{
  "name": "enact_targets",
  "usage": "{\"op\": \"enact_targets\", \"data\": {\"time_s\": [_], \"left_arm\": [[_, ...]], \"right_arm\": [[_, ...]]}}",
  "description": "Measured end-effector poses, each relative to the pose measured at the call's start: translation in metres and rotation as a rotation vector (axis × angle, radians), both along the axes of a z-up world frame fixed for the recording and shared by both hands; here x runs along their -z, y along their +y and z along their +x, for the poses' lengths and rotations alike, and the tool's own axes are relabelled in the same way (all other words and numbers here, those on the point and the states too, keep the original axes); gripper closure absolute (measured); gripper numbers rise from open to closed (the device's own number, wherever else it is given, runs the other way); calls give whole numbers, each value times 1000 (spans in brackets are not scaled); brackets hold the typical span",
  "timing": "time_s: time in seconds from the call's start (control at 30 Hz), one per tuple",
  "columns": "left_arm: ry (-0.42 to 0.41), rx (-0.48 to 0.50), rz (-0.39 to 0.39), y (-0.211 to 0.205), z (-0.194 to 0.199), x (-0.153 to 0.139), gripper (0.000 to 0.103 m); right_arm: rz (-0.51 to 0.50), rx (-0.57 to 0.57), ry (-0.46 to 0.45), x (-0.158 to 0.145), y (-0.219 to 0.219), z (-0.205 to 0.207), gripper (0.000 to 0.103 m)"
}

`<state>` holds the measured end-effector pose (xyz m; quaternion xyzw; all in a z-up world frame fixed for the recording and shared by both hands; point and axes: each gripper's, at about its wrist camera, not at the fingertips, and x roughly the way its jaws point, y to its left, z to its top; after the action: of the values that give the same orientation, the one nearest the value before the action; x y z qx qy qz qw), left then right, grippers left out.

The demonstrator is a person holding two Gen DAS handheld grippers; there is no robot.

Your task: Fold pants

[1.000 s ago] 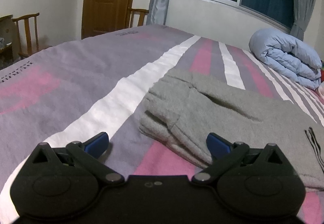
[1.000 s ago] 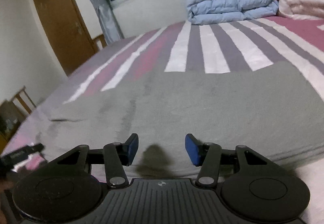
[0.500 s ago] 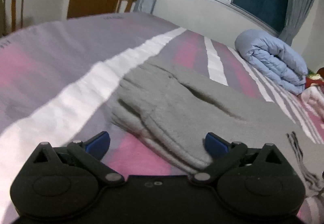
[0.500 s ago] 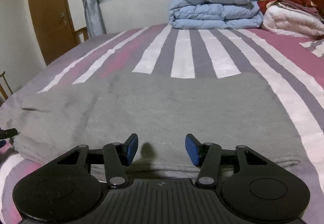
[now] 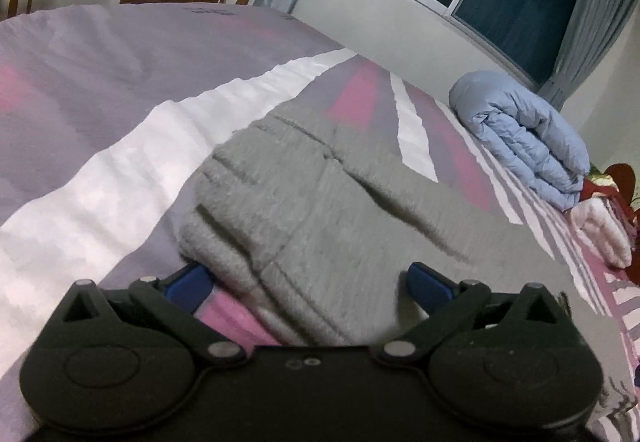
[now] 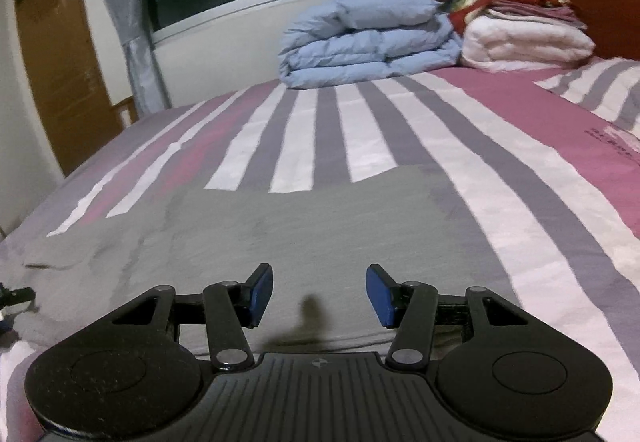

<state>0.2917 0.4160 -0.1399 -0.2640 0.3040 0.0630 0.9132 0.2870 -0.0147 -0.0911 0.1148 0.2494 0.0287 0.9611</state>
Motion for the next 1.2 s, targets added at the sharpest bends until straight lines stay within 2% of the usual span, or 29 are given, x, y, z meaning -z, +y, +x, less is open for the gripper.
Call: {"op": "enact_targets", "data": {"time_s": [0.33,0.6,0.7,0.8,0.87,1.0,1.03,1.07,1.1,1.2], "left_arm": [[-22,14,-23,3,8,3,8],[-36,20,-40,7,9,4,7],[-47,20,-53,9,6,4,7],[-71,-7,-65,13,-5,1,18],[-86,-18,-71,15,-12,-1,20],[-62,-12,-30,11,-7,-2,18],[-52,-8,-15,9,-5,-2,17],[-44,-4,0,6,-3,-2,16],[-39,-1,11,5,-2,-2,15],[-26,2,31,2,1,-2,14]], "right_arm": [[2,61,15,4,-13,-13,50],[-34,62,6,0,-14,-13,50],[-92,36,-32,-13,-21,0,50],[-100,47,-56,-27,-44,20,50],[-97,63,-38,-31,-62,36,50],[-103,51,19,-26,-79,67,50],[-72,34,35,-24,-81,75,61],[-49,4,54,-21,-81,84,87],[-49,-16,69,-19,-79,91,94],[-22,-81,89,-14,-65,110,94]]}}
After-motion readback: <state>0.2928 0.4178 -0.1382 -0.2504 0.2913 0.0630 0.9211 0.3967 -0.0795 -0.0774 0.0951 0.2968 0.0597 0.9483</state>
